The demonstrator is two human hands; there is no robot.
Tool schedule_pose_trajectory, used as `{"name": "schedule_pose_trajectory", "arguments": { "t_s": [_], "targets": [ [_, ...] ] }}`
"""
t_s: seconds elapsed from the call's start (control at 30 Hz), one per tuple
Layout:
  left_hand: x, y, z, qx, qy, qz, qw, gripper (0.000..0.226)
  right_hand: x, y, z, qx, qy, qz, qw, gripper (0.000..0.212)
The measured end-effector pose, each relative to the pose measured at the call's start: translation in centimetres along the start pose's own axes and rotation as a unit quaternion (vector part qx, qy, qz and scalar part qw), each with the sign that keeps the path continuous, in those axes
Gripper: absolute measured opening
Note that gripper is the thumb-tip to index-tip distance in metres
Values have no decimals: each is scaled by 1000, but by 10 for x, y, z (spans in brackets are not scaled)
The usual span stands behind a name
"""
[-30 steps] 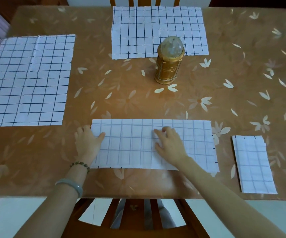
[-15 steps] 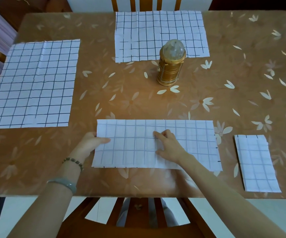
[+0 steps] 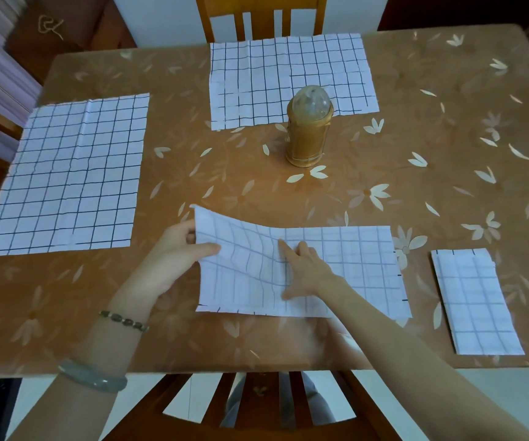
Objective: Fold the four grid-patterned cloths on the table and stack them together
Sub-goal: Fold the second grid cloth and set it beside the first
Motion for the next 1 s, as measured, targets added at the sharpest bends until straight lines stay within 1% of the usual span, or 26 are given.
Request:
{"name": "schedule_pose_trajectory", "arguments": {
  "t_s": [0.1,0.13,0.17,0.2,0.23,0.3,0.33,0.4,0.47,0.5,0.53,0.6,0.63,0.67,0.7,0.77,0.8,0.87,0.9,0.93,0.97,1.0],
  "targets": [
    [36,-34,-3,35,12,18,999,28,0,-3,0,-20,-12,40,999,118],
    [51,-43,-3,46,16,25,998,27,-1,-6,-2,-30,-18,93,995,115],
    [67,-52,-2,60,24,32,997,27,-3,-12,-5,-38,-25,170,984,109],
    [84,-59,1,74,35,39,996,28,-6,-20,-9,-41,-37,252,966,100],
    [102,-66,4,87,45,46,994,29,-10,-29,-15,-41,-60,318,945,88],
    [136,-74,13,105,52,55,992,38,-21,-55,-35,-22,-133,401,906,62],
    [153,-76,18,111,52,55,991,41,-26,-70,-47,-11,-168,444,880,50],
    [185,-72,28,108,56,56,991,37,-32,-100,-71,-1,-214,556,804,27],
    [213,-65,40,94,69,65,991,39,-35,-125,-93,-7,-223,649,727,20],
    [225,-61,45,87,75,70,991,39,-37,-132,-102,-13,-216,677,703,22],
    [235,-57,51,79,78,67,992,40,-37,-136,-108,-17,-200,693,693,29],
    [251,-48,61,61,76,54,994,40,-30,-139,-114,-15,-156,706,691,50],
    [257,-43,66,50,76,50,995,39,-26,-138,-114,-15,-132,711,691,57],
    [263,-39,70,42,79,38,995,38,-22,-138,-113,-20,-119,712,692,59],
    [269,-35,74,36,86,16,995,36,-20,-137,-112,-34,-113,709,695,57],
    [278,-32,76,30,108,-23,993,35,-19,-140,-112,-54,-121,696,706,43],
    [279,-30,76,27,115,-36,992,35,-16,-144,-110,-42,-125,696,706,38],
    [272,-25,76,39,116,-55,991,32,-4,-161,-106,37,-149,692,706,29],
    [262,-22,78,65,101,-37,992,30,-1,-169,-106,77,-169,673,716,22],
    [247,-19,78,96,73,13,993,30,0,-176,-107,111,-193,639,737,16],
    [231,-14,80,128,39,86,987,31,-3,-180,-108,135,-211,600,760,11],
    [216,-10,80,159,5,167,973,33,-6,-182,-110,156,-226,559,783,9]
  ]
}}
Point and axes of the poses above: each hand's wrist, its own z-axis towards the middle knuckle, its own x-axis out of the palm, y = z × x, the point moved 8 cm from there along z, towards the middle knuckle, and after that the axes turned 9 degrees about y, right-handed, at the moved point
